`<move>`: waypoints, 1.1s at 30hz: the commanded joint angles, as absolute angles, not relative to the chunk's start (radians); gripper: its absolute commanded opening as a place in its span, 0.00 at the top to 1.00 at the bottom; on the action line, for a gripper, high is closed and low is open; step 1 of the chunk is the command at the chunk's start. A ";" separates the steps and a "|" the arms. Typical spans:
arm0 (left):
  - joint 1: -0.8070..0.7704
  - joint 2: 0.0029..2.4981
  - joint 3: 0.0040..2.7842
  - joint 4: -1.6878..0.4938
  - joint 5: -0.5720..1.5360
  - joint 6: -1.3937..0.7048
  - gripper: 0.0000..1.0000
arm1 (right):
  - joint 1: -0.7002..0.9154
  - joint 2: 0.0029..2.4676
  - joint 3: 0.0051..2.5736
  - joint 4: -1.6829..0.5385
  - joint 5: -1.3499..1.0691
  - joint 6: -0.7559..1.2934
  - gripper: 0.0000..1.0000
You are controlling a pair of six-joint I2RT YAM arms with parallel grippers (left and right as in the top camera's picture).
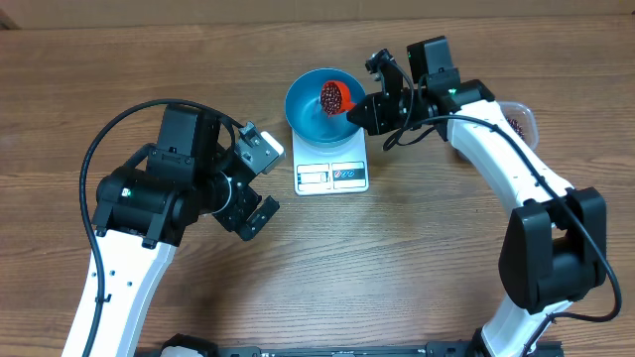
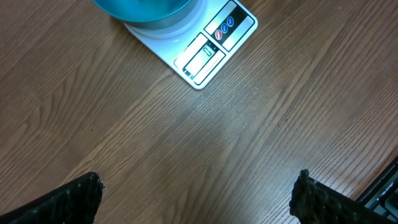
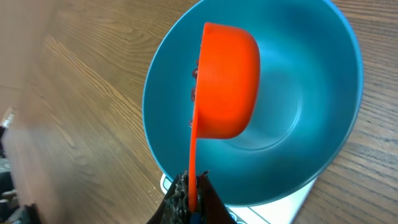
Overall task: Scoop item into bowl and weigh 150g on scale
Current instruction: 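Tip the scoop over the blue bowl to pour beans in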
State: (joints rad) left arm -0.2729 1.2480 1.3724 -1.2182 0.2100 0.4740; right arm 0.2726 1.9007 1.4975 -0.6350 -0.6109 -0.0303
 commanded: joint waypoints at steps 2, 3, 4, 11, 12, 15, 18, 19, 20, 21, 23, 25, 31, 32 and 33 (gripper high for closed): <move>-0.268 1.251 1.368 -1.216 0.229 0.464 0.00 | 0.293 1.861 1.501 -0.641 -0.532 -0.062 0.96; -0.268 1.251 1.368 -1.216 0.229 0.464 0.00 | 0.295 1.861 1.501 -0.641 -0.519 -0.062 0.96; -0.268 1.251 1.368 -1.216 0.229 0.464 0.00 | 0.297 1.861 1.501 -0.641 -0.509 -0.062 0.96; -0.268 1.251 1.368 -1.216 0.229 0.464 0.00 | 0.297 1.861 1.501 -0.641 -0.505 -0.066 0.96; -0.268 1.251 1.368 -1.216 0.229 0.464 0.00 | 0.297 1.860 1.501 -0.641 -0.505 -0.079 0.96; -0.268 1.251 1.368 -1.216 0.229 0.464 0.00 | 0.297 1.854 1.503 -0.641 -0.489 -0.088 0.96; -0.268 1.251 1.368 -1.216 0.229 0.464 0.00 | 0.299 1.849 1.514 -0.645 -0.478 -0.089 0.96; -0.268 1.251 1.368 -1.216 0.229 0.464 0.00 | 0.299 1.848 1.520 -0.647 -0.474 -0.088 0.96; -0.268 1.251 1.368 -1.216 0.229 0.464 0.00 | 0.299 1.848 1.526 -0.650 -0.471 -0.089 0.96; -0.268 1.251 1.368 -1.216 0.229 0.464 0.00 | 0.298 1.847 1.533 -0.654 -0.471 -0.089 0.96; -0.268 1.251 1.368 -1.216 0.229 0.464 0.00 | 0.299 1.845 1.542 -0.658 -0.471 -0.089 0.96; -0.268 1.251 1.368 -1.216 0.229 0.464 0.00 | 0.299 1.842 1.546 -0.664 -0.471 -0.089 0.96; -0.268 1.251 1.368 -1.216 0.229 0.464 0.00 | 0.299 1.832 1.546 -0.669 -0.471 -0.089 0.96; -0.268 1.251 1.368 -1.216 0.229 0.464 0.00 | 0.300 1.832 1.546 -0.669 -0.471 -0.096 0.96; -0.268 1.251 1.368 -1.216 0.229 0.464 0.00 | 0.302 1.832 1.546 -0.669 -0.471 -0.104 0.96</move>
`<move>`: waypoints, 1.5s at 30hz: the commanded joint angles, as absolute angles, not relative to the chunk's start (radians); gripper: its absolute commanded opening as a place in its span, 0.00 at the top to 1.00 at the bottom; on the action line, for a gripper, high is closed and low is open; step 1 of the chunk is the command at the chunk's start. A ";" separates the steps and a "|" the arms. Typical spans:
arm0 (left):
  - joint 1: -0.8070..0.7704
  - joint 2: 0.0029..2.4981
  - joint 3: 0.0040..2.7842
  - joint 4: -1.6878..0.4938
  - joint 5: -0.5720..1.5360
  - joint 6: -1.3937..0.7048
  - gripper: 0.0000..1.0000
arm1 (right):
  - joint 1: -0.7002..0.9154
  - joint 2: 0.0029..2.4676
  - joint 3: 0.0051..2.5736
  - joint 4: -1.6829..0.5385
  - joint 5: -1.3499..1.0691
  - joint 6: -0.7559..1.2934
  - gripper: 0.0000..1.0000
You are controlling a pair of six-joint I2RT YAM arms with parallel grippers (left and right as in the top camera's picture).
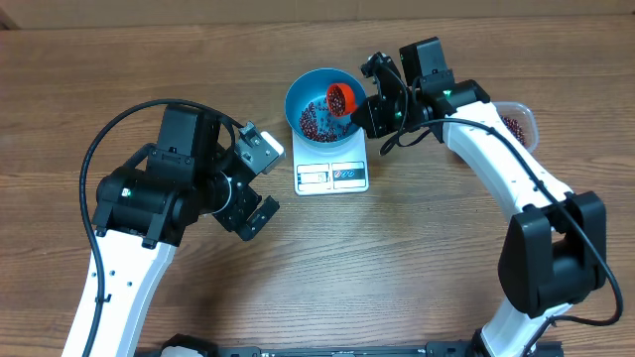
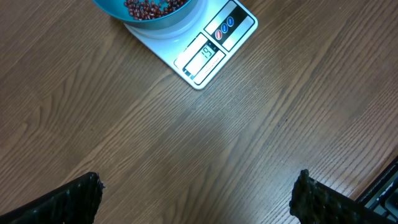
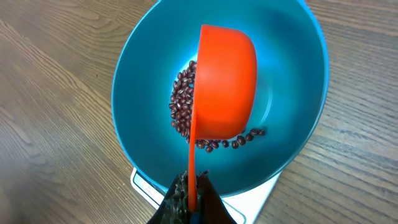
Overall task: Scoop item into bowl and weigh 150g on scale
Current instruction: 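Tip the scoop over the blue bowl to pour beans in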
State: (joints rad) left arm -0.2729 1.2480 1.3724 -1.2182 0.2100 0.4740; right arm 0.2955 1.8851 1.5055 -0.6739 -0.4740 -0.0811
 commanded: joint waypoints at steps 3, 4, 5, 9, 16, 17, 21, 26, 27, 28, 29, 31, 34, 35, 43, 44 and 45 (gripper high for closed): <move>-0.268 1.251 1.368 -1.216 0.229 0.464 0.00 | 0.303 1.832 1.546 -0.671 -0.471 -0.111 0.96; -0.268 1.251 1.368 -1.216 0.229 0.464 0.00 | 0.303 1.831 1.546 -0.672 -0.471 -0.111 0.96; -0.268 1.251 1.368 -1.216 0.229 0.464 0.00 | 0.303 1.829 1.546 -0.676 -0.470 -0.111 0.96; -0.268 1.251 1.368 -1.216 0.229 0.464 0.00 | 0.308 1.810 1.546 -0.691 -0.452 -0.127 0.96; -0.268 1.251 1.368 -1.216 0.229 0.464 0.00 | 0.341 1.757 1.546 -0.686 -0.299 -0.143 0.96; -0.268 1.251 1.368 -1.216 0.229 0.464 0.00 | 0.347 1.751 1.546 -0.686 -0.284 -0.150 0.96; -0.268 1.251 1.368 -1.216 0.229 0.464 0.00 | 0.374 1.739 1.546 -0.683 -0.241 -0.167 0.96; -0.268 1.251 1.368 -1.216 0.229 0.464 0.00 | 0.408 1.737 1.546 -0.678 -0.155 -0.167 0.96; -0.268 1.251 1.368 -1.216 0.229 0.464 0.00 | 0.414 1.737 1.546 -0.677 -0.134 -0.171 0.96; -0.268 1.251 1.368 -1.216 0.229 0.464 0.00 | 0.418 1.737 1.546 -0.676 -0.121 -0.183 0.96; -0.268 1.251 1.368 -1.216 0.229 0.464 0.00 | 0.421 1.737 1.546 -0.675 -0.119 -0.195 0.96; -0.268 1.251 1.368 -1.216 0.229 0.464 0.00 | 0.423 1.737 1.546 -0.671 -0.120 -0.201 0.96; -0.268 1.251 1.368 -1.216 0.229 0.464 0.00 | 0.423 1.737 1.546 -0.659 -0.120 -0.208 0.96; -0.268 1.251 1.368 -1.216 0.229 0.464 0.01 | 0.423 1.737 1.546 -0.656 -0.119 -0.216 0.96; -0.268 1.251 1.368 -1.216 0.229 0.464 0.00 | 0.424 1.737 1.546 -0.632 -0.015 -0.278 0.96; -0.268 1.251 1.368 -1.216 0.229 0.464 0.00 | 0.424 1.736 1.546 -0.628 -0.015 -0.282 0.96; -0.268 1.251 1.368 -1.216 0.229 0.464 0.00 | 0.424 1.736 1.546 -0.624 -0.015 -0.282 0.96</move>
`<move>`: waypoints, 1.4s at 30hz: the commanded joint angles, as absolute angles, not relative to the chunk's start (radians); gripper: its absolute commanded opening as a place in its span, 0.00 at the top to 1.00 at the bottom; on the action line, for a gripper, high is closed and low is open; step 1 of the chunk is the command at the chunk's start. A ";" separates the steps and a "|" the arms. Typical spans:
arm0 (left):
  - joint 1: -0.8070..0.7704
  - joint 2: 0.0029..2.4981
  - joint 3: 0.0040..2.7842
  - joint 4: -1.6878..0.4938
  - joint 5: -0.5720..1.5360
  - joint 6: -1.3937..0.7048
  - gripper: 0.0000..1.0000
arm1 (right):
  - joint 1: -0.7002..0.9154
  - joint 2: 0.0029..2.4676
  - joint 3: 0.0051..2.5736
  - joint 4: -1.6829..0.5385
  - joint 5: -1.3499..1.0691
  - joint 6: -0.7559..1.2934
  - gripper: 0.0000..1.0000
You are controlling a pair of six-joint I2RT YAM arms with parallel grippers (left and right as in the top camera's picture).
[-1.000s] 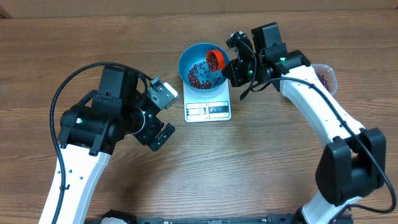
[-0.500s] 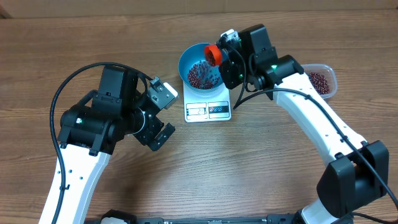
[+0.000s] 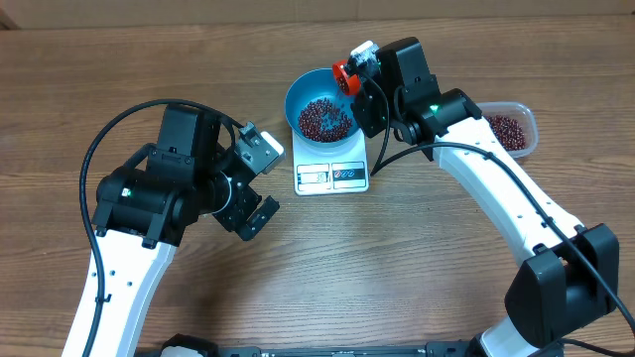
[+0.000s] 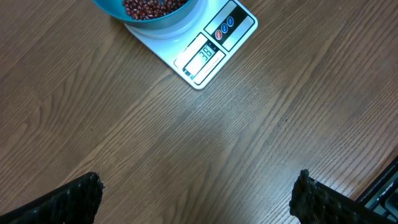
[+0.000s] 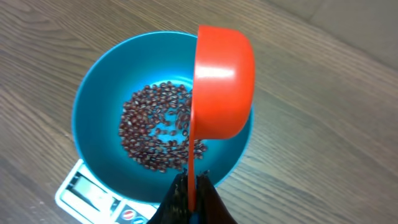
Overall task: Scoop item into bowl and weigh 150g on scale
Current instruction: 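Tip the scoop over the blue bowl to pour beans in, then move the empty scoop back right into the bean tub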
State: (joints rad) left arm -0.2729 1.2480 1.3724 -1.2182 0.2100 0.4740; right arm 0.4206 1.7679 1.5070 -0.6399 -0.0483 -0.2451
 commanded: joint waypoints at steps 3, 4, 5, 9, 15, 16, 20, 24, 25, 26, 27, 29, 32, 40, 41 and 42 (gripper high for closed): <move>-0.268 1.251 1.368 -1.216 0.229 0.464 0.00 | 0.424 1.729 1.546 -0.614 -0.015 -0.283 0.96; -0.268 1.251 1.368 -1.216 0.229 0.464 0.00 | 0.424 1.727 1.546 -0.613 -0.015 -0.287 0.96; -0.268 1.251 1.368 -1.216 0.229 0.464 0.00 | 0.424 1.723 1.546 -0.612 -0.015 -0.289 0.96; -0.268 1.251 1.368 -1.216 0.229 0.464 0.01 | 0.426 1.702 1.546 -0.607 0.025 -0.290 0.96; -0.268 1.251 1.368 -1.216 0.229 0.464 0.00 | 0.426 1.668 1.546 -0.607 0.108 -0.290 0.96; -0.268 1.251 1.368 -1.216 0.229 0.464 0.00 | 0.426 1.661 1.546 -0.607 0.108 -0.290 0.96; -0.268 1.251 1.368 -1.216 0.229 0.464 0.00 | 0.426 1.628 1.546 -0.607 0.095 -0.289 0.96; -0.268 1.251 1.368 -1.216 0.229 0.464 0.00 | 0.426 1.612 1.546 -0.612 0.074 -0.289 0.96; -0.268 1.251 1.368 -1.216 0.229 0.464 0.00 | 0.426 1.612 1.546 -0.614 0.073 -0.289 0.96; -0.268 1.251 1.368 -1.216 0.229 0.464 0.00 | 0.426 1.612 1.546 -0.615 0.074 -0.289 0.96; -0.268 1.251 1.368 -1.216 0.229 0.464 0.00 | 0.426 1.612 1.546 -0.615 0.074 -0.289 0.96; -0.268 1.251 1.368 -1.216 0.229 0.464 0.00 | 0.426 1.612 1.546 -0.614 0.074 -0.290 0.96; -0.268 1.251 1.368 -1.216 0.229 0.464 0.00 | 0.426 1.612 1.546 -0.616 0.074 -0.289 0.96; -0.268 1.251 1.368 -1.216 0.229 0.464 0.00 | 0.418 1.589 1.546 -0.695 0.077 -0.262 0.96; -0.268 1.251 1.368 -1.216 0.229 0.464 0.01 | 0.414 1.582 1.546 -0.718 0.077 -0.258 0.96; -0.268 1.251 1.368 -1.216 0.229 0.464 0.00 | 0.410 1.573 1.546 -0.750 0.077 -0.258 0.96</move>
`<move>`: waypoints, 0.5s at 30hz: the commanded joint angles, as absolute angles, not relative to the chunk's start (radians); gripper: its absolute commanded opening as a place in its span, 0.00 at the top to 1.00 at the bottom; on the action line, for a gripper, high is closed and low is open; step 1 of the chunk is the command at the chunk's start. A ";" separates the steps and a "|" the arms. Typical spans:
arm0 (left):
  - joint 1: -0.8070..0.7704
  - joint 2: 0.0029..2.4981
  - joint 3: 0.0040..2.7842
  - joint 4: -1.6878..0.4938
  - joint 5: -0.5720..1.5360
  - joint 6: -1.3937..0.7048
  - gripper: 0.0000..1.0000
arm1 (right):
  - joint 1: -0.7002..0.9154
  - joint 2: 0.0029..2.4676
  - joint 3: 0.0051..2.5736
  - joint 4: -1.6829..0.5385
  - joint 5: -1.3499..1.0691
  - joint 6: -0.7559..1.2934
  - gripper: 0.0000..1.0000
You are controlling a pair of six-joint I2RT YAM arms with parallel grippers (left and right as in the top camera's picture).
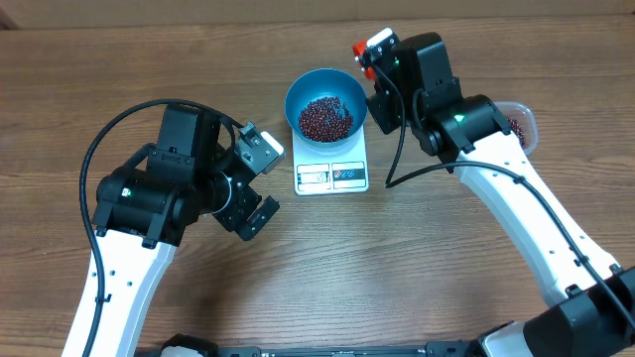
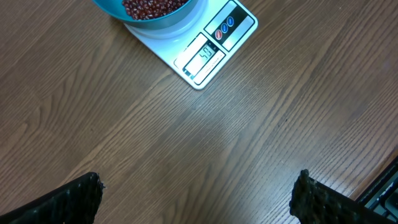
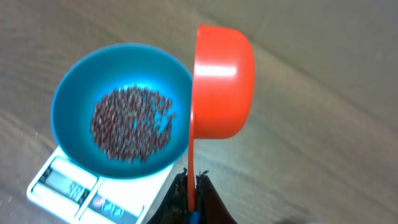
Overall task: Scoop item into bowl and weigh 150g on scale
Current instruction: 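Move the empty scoop back right into the bean tub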
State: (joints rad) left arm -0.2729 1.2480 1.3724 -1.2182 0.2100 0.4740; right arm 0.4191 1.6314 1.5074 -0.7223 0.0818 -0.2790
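A blue bowl [image 1: 325, 102] holding red beans [image 1: 324, 118] sits on a white scale [image 1: 331, 175]. My right gripper [image 3: 192, 183] is shut on the handle of an orange scoop [image 3: 222, 81], held on its side above the table to the right of the bowl [image 3: 121, 109]. Overhead, the scoop [image 1: 367, 52] shows at the bowl's upper right. My left gripper [image 2: 198, 190] is open over bare table, below the scale [image 2: 205, 46].
A clear tub of red beans [image 1: 518, 125] stands at the right, partly hidden behind the right arm. Black cables loop round both arms. The table's far edge runs just behind the bowl.
My right gripper has carried the scoop from over the bowl's right rim to clear of it on the right. The scale's reading has changed. The left arm has not moved.
The scoop was tipped over an empty bowl. Then beans lay in the bowl under the tilted scoop. Then more beans filled the bowl as the scoop sat at its rim, and now the scoop is off to the right.
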 commanded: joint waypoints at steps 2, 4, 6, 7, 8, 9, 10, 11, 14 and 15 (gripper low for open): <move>-0.268 1.251 1.368 -1.216 0.229 0.464 0.00 | 0.406 1.556 1.546 -0.812 0.077 -0.237 0.96; -0.268 1.251 1.368 -1.216 0.229 0.464 0.00 | 0.403 1.538 1.546 -0.883 0.077 -0.205 0.96; -0.268 1.251 1.368 -1.216 0.229 0.464 0.00 | 0.402 1.525 1.546 -0.965 0.077 -0.179 0.96; -0.268 1.251 1.368 -1.216 0.229 0.464 0.00 | 0.403 1.521 1.546 -1.003 0.077 -0.179 0.96; -0.268 1.251 1.368 -1.216 0.229 0.464 0.00 | 0.402 1.518 1.546 -1.041 0.078 -0.180 0.96; -0.268 1.251 1.368 -1.216 0.229 0.464 0.00 | 0.402 1.514 1.546 -1.081 0.079 -0.180 0.96; -0.268 1.251 1.368 -1.216 0.229 0.464 0.00 | 0.402 1.512 1.546 -1.107 0.082 -0.180 0.96; -0.268 1.251 1.368 -1.216 0.229 0.464 0.00 | 0.402 1.509 1.546 -1.125 0.089 -0.179 0.96; -0.268 1.251 1.368 -1.216 0.229 0.464 0.00 | 0.402 1.497 1.546 -1.151 0.140 -0.139 0.96; -0.269 1.251 1.368 -1.216 0.229 0.464 0.01 | 0.402 1.491 1.546 -1.156 0.175 -0.107 0.96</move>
